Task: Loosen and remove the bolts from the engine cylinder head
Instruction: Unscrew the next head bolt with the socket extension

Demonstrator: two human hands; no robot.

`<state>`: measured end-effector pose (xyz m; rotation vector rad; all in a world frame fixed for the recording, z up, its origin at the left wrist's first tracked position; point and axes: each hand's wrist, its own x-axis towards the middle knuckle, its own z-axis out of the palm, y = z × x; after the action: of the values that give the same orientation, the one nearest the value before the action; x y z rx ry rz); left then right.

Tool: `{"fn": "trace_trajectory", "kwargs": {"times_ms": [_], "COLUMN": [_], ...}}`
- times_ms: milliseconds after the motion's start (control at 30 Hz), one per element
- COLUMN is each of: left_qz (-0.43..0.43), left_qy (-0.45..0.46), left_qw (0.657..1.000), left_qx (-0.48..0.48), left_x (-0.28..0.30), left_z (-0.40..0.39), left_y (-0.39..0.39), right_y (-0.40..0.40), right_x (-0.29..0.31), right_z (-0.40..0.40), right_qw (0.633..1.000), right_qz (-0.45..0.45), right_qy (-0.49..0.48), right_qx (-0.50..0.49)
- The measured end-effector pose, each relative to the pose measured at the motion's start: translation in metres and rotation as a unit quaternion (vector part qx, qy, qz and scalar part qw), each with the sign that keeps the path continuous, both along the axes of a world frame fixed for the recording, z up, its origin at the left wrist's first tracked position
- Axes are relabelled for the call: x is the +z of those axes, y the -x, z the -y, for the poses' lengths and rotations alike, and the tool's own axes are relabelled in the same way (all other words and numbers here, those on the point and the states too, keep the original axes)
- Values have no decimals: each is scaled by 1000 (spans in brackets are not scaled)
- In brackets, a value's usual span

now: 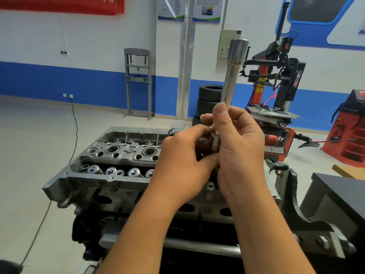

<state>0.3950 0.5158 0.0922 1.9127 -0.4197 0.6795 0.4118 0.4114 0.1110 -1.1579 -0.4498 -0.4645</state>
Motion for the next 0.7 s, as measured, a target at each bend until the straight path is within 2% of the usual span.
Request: {"fn": "trace_trajectory", "kwargs": {"times_ms": [100, 267, 433, 567, 700], "left_qz": [-4, -18, -16, -14, -32], "left_qy": [-4, 12, 52, 60, 49], "left_qw": [1000, 996, 997, 998, 996], "left_qx": [10, -84, -48, -30, -63], "left_x": [1, 6, 5, 3, 6], "left_z": [0, -4, -2, -2, -4], "left_y": [1, 3, 2, 1, 2], "right_y": [2, 2, 0, 1, 0], "right_x": [1, 1, 1, 0, -1], "right_z": [1, 0, 0, 1, 2], "right_qw": [1000, 1000, 999, 1000, 1000], "right_qz": [2, -2, -8, 3, 12], "right_qy": [-6, 13, -1, -9, -10], "right_qx": [-11, -10, 33, 21, 2]}}
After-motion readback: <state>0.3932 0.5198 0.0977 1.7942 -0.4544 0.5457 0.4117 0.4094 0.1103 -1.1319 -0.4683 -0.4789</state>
